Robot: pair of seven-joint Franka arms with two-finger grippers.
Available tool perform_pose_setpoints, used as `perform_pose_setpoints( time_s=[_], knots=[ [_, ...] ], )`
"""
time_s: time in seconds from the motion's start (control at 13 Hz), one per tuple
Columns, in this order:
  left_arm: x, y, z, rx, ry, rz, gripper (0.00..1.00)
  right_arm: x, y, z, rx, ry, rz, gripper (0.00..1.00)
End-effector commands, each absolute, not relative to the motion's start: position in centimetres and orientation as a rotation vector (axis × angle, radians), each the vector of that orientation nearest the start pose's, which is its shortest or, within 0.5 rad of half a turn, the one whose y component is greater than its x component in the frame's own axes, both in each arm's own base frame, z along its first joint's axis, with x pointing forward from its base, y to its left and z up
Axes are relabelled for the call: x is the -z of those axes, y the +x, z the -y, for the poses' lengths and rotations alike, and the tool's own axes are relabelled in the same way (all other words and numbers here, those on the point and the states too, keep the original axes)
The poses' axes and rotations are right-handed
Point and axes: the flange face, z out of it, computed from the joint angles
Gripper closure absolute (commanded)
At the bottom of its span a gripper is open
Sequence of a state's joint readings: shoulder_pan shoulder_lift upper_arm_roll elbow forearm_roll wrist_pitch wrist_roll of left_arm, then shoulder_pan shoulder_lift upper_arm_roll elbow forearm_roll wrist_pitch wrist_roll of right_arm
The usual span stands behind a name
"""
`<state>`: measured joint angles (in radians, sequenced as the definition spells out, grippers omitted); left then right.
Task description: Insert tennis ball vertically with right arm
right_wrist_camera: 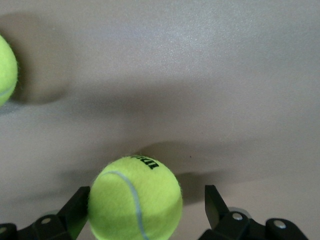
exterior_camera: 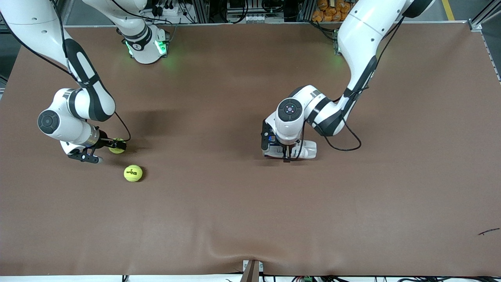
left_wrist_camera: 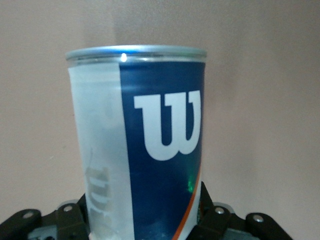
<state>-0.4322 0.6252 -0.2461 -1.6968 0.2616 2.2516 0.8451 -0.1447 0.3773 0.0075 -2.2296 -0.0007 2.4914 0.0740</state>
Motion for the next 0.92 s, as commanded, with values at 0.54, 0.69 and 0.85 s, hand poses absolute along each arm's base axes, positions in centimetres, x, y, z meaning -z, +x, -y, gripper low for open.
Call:
perform_pose_setpoints(
  time_s=[0.54,0.69,0.85],
  knots=[
    [-32.9,60.1,34.3,0.17,-2.234,-2.69,0.24,-21.2,53.4,7.2,-0.192,-3.11,-0.339,0.4],
    [-34.2,61.5,33.1,0.352,-2.266,-2.756,0.24,-26.1,54.6,7.2,-0.214,-3.111,-0.334,0.4],
    [-34.5,62.2,32.2,0.474,-2.278,-2.803,0.24,-32.4,55.9,6.5,-0.226,-3.116,-0.309,0.4]
  ],
)
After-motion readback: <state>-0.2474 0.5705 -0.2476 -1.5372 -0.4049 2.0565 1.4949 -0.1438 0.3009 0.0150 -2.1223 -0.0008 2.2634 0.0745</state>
